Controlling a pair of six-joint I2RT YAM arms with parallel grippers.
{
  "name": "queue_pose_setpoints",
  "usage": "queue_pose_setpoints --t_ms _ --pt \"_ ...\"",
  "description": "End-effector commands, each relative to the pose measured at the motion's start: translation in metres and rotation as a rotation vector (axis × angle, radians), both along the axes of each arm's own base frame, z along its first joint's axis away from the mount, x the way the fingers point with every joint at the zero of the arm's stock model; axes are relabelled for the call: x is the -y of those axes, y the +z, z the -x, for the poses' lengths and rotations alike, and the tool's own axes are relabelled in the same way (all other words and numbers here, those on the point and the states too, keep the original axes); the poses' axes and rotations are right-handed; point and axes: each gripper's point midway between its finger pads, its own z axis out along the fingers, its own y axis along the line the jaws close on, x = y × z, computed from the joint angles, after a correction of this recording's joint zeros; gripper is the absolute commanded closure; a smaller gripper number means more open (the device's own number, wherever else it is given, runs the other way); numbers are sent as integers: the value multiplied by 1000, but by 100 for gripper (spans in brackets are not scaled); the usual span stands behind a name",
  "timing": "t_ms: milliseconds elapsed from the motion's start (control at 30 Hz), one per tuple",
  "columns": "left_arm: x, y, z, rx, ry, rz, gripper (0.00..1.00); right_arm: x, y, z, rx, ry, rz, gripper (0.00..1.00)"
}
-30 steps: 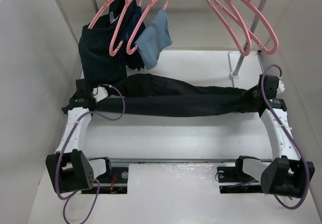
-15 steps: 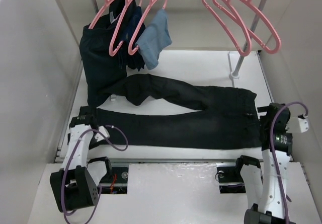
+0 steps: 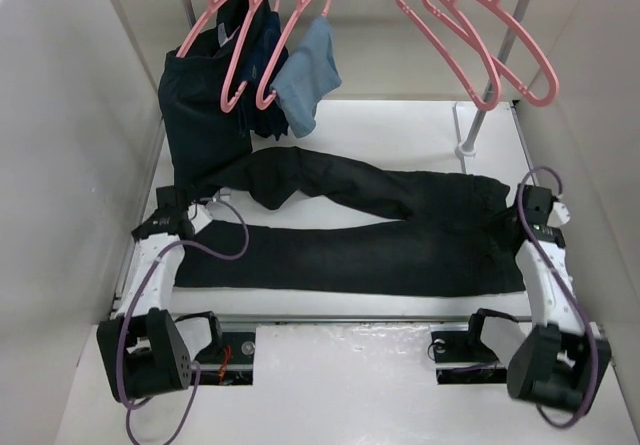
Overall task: Place the trousers on the hanger
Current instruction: Flatten out the trousers at the center of the board.
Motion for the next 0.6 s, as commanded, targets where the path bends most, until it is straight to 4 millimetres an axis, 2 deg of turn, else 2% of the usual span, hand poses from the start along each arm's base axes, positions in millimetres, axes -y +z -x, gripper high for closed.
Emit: queue_pose_setpoints --t_ms 0,33,100,167,200,233,267,300,333,367,400,433,467,533,567 --pt "7 -47 -4 56 3 51 43 -15 -21 -15 -14 79 -71 53" --pt "7 -58 1 30 -5 40 43 -15 -31 -15 -35 78 -77 51" --pt "5 -75 10 5 -13 15 47 -12 -32 -18 -33 73 -69 48" --pt "8 -65 1 70 11 50 54 -11 -31 -20 -41 89 -56 48" --pt "18 -38 -31 193 -12 130 56 -7 -24 -25 -26 96 -27 46" --pt "29 -23 -39 233 -22 204 56 -1 -6 -33 10 97 12 43" --pt "41 2 -53 330 -45 279 54 4 3 -36 19 105 47 31" --pt "70 20 -72 384 -159 414 52 9 13 -40 34 100 75 22" --pt "82 58 -88 467 -227 447 47 16 23 -44 49 93 101 14" --pt "95 74 -95 506 -272 483 43 21 34 -58 60 104 118 8" --pt "119 94 -106 543 -367 509 40 22 38 -64 54 148 123 0" --pt "129 90 -109 521 -394 515 37 22 39 -72 40 175 123 0" --pt "151 92 -119 514 -460 519 30 30 40 -83 -2 195 125 0" --pt "162 85 -129 476 -514 467 28 35 38 -95 -39 222 117 0" --pt "159 79 -136 474 -517 401 27 38 38 -102 -41 239 108 0"
